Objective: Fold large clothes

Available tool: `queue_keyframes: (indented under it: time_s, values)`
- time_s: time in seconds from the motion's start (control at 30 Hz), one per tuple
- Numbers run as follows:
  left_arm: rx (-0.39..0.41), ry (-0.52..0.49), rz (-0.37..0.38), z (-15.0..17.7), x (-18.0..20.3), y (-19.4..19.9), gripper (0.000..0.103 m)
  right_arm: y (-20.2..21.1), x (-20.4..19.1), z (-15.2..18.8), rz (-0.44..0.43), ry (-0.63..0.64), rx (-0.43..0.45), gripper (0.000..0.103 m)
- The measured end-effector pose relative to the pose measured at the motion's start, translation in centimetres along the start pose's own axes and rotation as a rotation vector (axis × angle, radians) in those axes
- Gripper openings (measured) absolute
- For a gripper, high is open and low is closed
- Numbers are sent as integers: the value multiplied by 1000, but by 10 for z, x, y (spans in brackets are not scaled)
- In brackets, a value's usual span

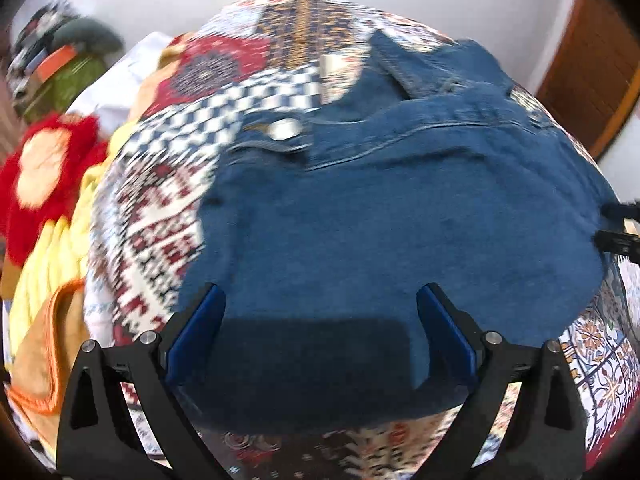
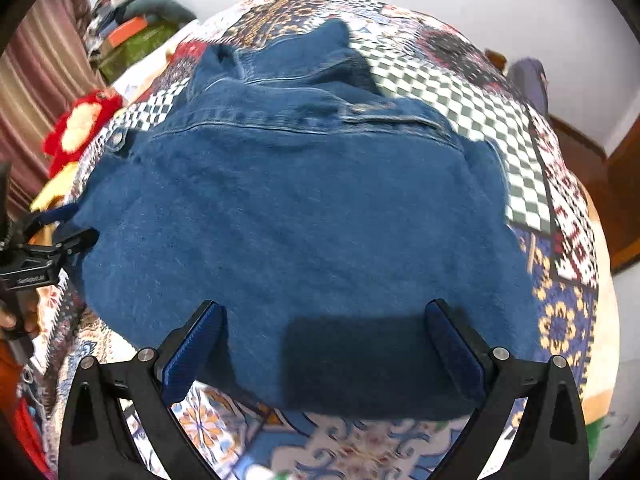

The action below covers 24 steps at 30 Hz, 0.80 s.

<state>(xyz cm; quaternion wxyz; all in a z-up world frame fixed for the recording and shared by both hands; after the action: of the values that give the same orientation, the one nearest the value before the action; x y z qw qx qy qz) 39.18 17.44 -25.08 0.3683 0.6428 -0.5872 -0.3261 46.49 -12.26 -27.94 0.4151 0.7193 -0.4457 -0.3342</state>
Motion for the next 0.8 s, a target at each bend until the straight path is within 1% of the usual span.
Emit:
queue_keyframes:
  time_s: [0.07, 0.17, 0.2, 0.27, 0.3, 0.37, 0.43, 0.5, 0.53, 0.57, 0.63, 0.73, 0.8]
  values:
    - [-3, 41, -24, 8, -15, 3, 99, 7, 11, 5, 53, -14, 14, 101]
    - [-6, 88, -35, 19, -34, 10, 99, 15, 26, 11, 28, -43, 22, 100]
    - [-8, 105, -37, 21, -41, 12, 99, 17, 29, 13, 35, -49, 24, 100]
    - [-2, 140, -30, 27, -52, 20, 99, 21, 34, 18, 138, -48, 26, 100]
    - [0, 155, -27, 28, -56, 23, 99, 21, 36, 19, 171, -46, 23, 100]
    - [2, 179, -31, 32, -63, 28, 99, 25, 43, 23, 144, -70, 18, 100]
    - [9, 195, -61, 34, -68, 34, 99, 27, 49, 26, 115, -112, 3, 100]
    - [22, 210, -157, 35, -74, 42, 99, 32, 54, 28, 102, -146, 4, 100]
    - [28, 219, -191, 36, -78, 47, 99, 37, 56, 30, 95, -162, 12, 100]
    - [41, 240, -202, 38, -82, 53, 99, 42, 58, 29, 86, -176, 23, 100]
    - [67, 292, -169, 41, -90, 66, 99, 51, 55, 25, 64, -190, 47, 100]
    - [85, 347, -117, 44, -93, 77, 99, 68, 46, 18, 48, -177, 97, 100]
    - [84, 382, -55, 48, -90, 81, 99, 78, 35, 10, 50, -151, 131, 100]
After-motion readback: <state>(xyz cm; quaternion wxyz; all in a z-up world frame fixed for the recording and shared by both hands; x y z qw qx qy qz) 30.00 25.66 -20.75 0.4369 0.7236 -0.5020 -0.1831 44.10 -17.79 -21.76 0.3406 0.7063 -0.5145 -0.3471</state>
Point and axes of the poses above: each gripper's, at about its wrist camera, not at the fingertips, and y roughly against the way its jaws point, x to its right, z to its underside, the point moved 1 cm from there along -y, roughly the way its jaws point, and after that the axes turned 1 degree about -z, right-handed, at the moved point
